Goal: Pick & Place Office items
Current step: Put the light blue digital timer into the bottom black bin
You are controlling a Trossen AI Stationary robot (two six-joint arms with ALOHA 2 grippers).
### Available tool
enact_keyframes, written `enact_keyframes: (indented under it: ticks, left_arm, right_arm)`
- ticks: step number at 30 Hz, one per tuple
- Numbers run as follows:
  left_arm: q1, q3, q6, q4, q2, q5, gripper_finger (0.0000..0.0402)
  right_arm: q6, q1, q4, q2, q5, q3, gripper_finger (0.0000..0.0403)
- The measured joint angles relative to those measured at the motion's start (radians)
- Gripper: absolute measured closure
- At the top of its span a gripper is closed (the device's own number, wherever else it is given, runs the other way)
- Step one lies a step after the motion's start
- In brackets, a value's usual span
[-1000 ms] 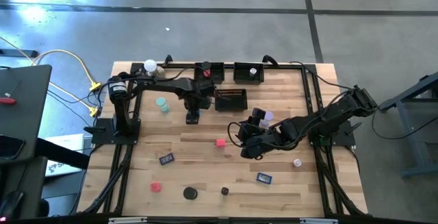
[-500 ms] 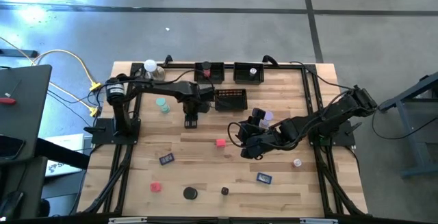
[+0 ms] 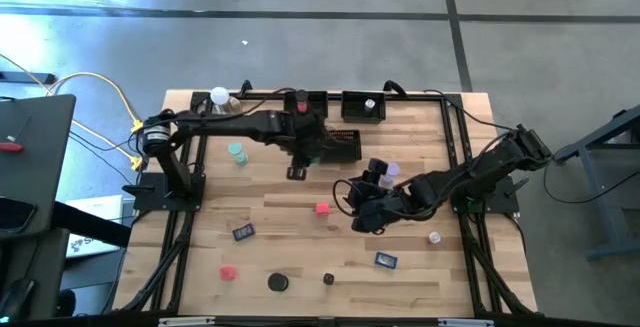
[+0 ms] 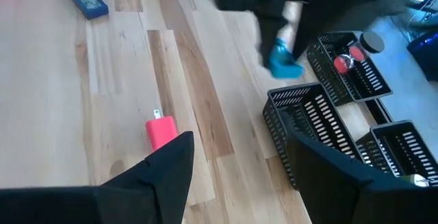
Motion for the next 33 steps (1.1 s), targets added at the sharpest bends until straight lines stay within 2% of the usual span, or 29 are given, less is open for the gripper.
enact_keyframes:
  ticks: [6, 11, 25, 33]
  left_arm:
    - [0.035, 0.003, 0.055, 0.182, 0.010, 0.008, 0.0270]
    - [0.071, 0.005, 0.059, 0.310, 0.042, 0.073, 0.0270]
    - [0.131, 0.005, 0.026, 0.360, 0.183, 0.085, 0.0268]
    - [0.132, 0.005, 0.056, 0.365, 0.198, 0.131, 0.0226]
  right_arm:
    - [0.002, 0.042, 0.004, 0.000, 0.050, 0.000, 0.0182]
    - [0.003, 0.050, 0.000, 0.000, 0.063, 0.000, 0.0182]
    - [0.003, 0.047, -0.010, 0.000, 0.063, 0.000, 0.0182]
    - [0.007, 0.047, -0.012, 0.000, 0.063, 0.000, 0.0182]
